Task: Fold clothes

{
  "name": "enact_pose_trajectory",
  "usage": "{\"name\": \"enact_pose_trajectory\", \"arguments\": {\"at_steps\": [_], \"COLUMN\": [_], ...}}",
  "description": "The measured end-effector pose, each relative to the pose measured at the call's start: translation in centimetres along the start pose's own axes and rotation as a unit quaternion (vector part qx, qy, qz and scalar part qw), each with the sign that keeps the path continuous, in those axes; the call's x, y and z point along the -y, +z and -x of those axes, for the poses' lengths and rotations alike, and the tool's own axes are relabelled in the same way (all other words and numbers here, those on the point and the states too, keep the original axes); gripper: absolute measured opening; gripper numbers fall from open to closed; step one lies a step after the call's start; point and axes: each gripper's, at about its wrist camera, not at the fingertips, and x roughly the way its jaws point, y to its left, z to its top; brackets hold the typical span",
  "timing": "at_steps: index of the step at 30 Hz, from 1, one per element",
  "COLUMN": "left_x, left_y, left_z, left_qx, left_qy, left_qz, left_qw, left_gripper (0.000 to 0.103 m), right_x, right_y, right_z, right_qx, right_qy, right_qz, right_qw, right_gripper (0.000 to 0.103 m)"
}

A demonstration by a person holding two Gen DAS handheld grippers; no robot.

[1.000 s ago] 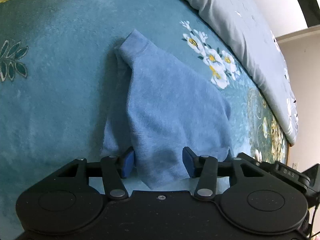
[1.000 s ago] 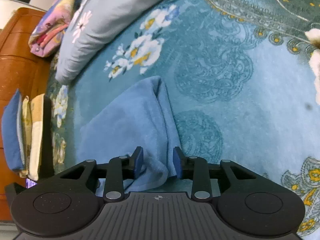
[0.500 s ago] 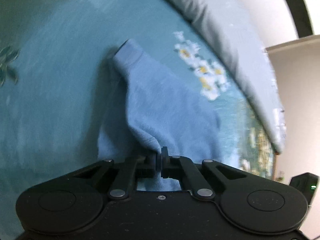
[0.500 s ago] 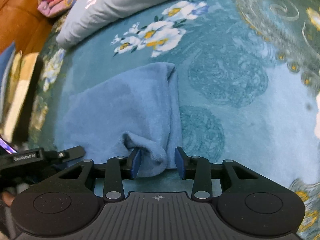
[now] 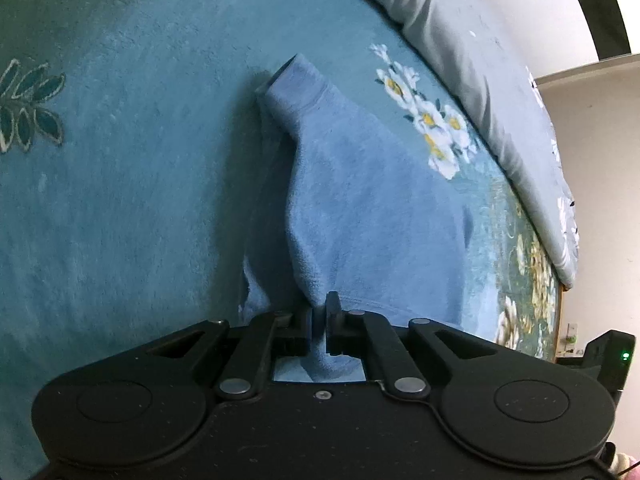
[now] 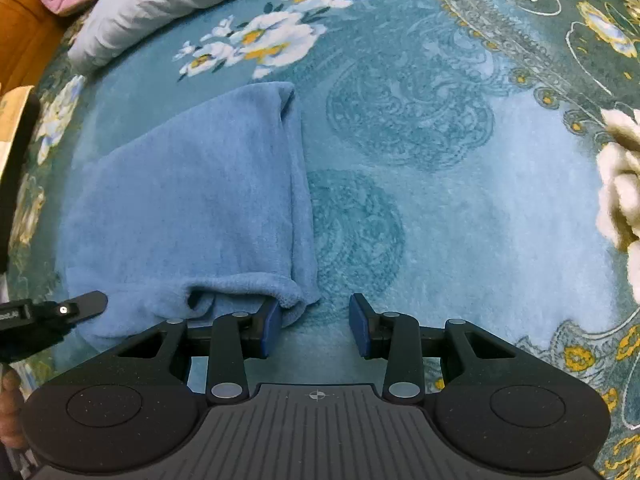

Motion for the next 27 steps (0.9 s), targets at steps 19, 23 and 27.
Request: {"name": "enact_pose_trajectory", "arguments": {"at_steps": [19,23,27], "left_x": [0.6,0.7,0.8], "left_y": [3.3,4.3,4.7], "left_z": [1.8,-0.1,-1.6], "left_qx": [0.038,0.034,0.025], "left_qy": [0.064,0.066,0.047], "left_qz": [-0.057,-0.080,-0.095], "left_qw": [0.9956,0.9941,0.9940], "left_gripper": [0.071,0.079,0.093], "right_x": [1.6,1.7,1.2], "right_y": [3.3,4.7,5.4], "right_z": [2.4,-0.1,-1.9], "right_qx": [0.044,0.037,0.033], "right_qy": [0.088,0.114,0.111], "right_qz": [-0.027,-0.054,-0.041], "right_qw": [0.995,0.991,0.992], "right_gripper": [0.066,0.082,0.082]}}
